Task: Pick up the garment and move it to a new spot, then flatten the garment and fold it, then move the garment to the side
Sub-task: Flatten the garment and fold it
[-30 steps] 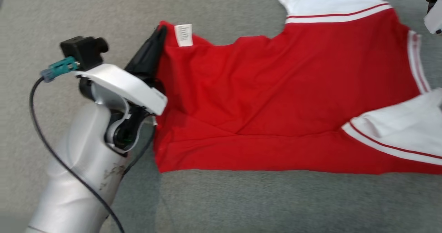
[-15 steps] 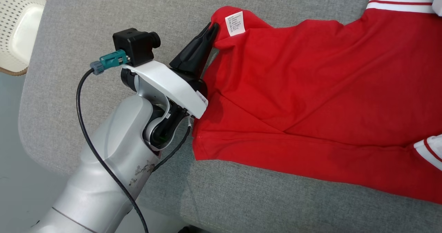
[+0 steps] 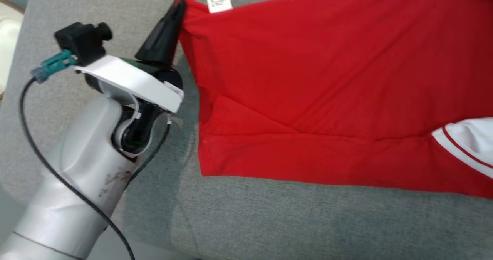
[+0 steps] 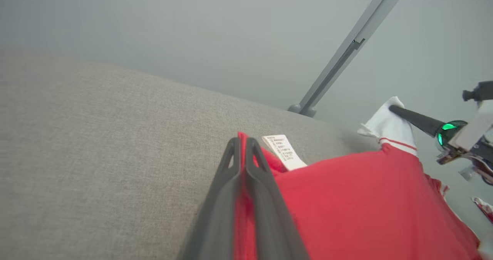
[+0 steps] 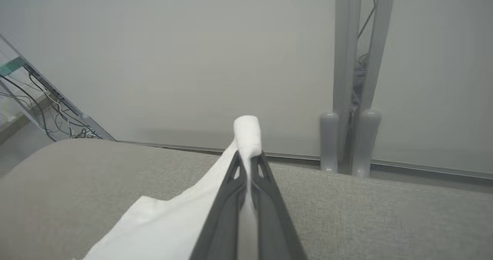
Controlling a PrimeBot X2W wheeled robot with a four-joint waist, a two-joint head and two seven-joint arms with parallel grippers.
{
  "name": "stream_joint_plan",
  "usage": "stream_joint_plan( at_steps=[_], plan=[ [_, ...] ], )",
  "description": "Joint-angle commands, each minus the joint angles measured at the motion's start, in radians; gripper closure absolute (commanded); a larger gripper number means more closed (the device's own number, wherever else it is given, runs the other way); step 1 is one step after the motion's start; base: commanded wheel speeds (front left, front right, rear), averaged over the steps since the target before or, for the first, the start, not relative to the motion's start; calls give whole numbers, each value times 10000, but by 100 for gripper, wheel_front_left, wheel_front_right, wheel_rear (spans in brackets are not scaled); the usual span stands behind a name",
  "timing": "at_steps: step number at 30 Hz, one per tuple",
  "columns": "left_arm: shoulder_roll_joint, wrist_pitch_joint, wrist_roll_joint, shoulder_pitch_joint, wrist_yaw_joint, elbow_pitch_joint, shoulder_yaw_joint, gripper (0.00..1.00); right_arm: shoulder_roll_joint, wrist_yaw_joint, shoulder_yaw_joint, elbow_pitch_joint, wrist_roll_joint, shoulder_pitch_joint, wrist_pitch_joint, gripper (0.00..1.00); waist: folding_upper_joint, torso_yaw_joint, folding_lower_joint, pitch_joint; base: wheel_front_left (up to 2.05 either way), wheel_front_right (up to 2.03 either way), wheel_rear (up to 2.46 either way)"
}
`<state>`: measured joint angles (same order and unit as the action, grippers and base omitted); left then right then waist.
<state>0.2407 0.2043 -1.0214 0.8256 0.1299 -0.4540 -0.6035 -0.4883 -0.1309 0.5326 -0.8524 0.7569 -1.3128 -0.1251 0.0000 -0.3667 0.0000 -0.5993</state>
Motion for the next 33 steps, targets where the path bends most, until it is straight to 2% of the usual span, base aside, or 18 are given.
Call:
stream_joint_plan(
  at_steps=[1, 4, 12, 19, 25, 33],
  plan=[
    [191, 73, -204, -114, 5, 99, 162, 100, -178, 3, -58, 417, 350, 309, 315, 100, 0, 363, 0, 249, 0, 0, 0],
    [585, 11, -534, -305, 4, 269, 484, 100, -664, 5, -77, 1386, 753, 742, 699, 100, 0, 752, 0, 457, 0, 0, 0],
    [1348, -517, -1203, -778, -351, 1057, 1041, 100, -1173, 5, -233, 3662, 1453, 2145, 1375, 100, 0, 1665, 0, 816, 0, 0, 0],
    [1658, -1104, -2114, -1602, -480, 1999, 1355, 100, -1078, 3, -390, 5191, 1704, 3665, 2006, 100, 0, 2223, 0, 1079, 0, 0, 0],
    [2116, -1198, -3015, -3292, -611, 3199, 1789, 100, -1072, 3, -643, 6650, 2117, 5877, 2571, 100, 0, 2774, 0, 1364, 0, 0, 0],
    [2387, -941, -3796, -5495, -888, 4246, 2121, 100, -829, 3, -1608, 7426, 2920, 8960, 3314, 100, 0, 3055, 0, 1709, 0, 0, 0]
  ],
)
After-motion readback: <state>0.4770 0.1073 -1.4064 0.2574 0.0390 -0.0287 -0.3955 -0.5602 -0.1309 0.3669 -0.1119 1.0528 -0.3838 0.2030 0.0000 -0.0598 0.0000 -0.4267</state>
